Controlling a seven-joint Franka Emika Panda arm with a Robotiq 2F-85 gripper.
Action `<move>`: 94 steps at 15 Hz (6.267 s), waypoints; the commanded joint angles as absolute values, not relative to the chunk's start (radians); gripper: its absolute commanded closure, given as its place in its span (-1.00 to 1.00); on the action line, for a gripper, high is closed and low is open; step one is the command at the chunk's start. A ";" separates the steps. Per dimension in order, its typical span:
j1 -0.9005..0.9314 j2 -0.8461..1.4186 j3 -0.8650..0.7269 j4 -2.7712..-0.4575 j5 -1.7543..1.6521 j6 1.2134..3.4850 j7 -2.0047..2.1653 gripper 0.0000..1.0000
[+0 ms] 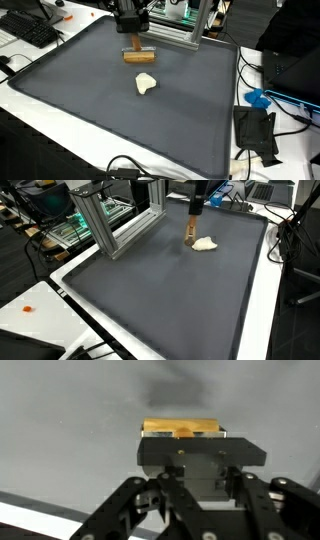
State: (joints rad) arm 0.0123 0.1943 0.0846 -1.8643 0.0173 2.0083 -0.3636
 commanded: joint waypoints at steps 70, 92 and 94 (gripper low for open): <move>0.150 0.255 0.042 -1.933 -0.010 2.260 0.535 0.55; 0.175 0.285 0.029 -1.938 -0.061 2.217 0.715 0.55; 0.174 0.283 0.030 -1.941 -0.058 2.205 0.711 0.55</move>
State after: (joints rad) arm 0.1688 0.2750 0.0289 -1.9135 -0.0599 2.2595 0.7065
